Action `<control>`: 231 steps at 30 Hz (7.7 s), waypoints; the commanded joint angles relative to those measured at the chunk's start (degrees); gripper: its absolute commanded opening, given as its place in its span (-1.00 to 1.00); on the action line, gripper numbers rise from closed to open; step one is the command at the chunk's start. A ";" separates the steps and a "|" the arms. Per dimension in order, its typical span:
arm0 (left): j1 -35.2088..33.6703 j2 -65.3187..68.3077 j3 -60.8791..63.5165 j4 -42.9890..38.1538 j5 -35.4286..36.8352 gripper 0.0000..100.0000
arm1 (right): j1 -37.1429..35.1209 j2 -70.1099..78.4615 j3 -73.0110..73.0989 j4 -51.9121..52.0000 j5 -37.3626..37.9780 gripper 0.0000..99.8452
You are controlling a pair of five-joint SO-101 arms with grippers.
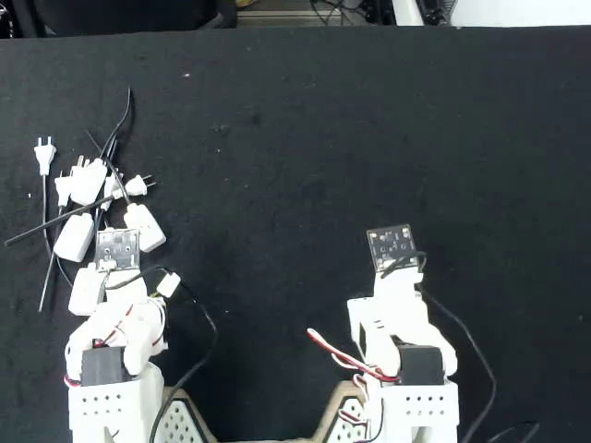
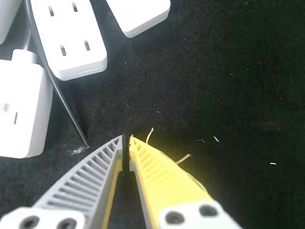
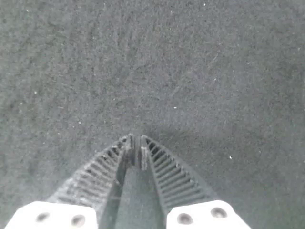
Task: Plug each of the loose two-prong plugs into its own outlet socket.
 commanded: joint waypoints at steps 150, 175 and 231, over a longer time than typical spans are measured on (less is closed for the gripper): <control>-8.13 74.29 -45.93 -31.91 16.00 -0.44 | -32.97 58.77 -24.40 -58.90 0.26 -0.98; -8.40 102.95 -64.13 -31.47 16.00 -0.45 | -34.11 58.77 -23.52 -58.90 0.53 -0.98; 15.52 101.19 -69.14 -18.29 16.00 -0.50 | -28.48 58.42 -23.69 -59.16 4.13 -0.98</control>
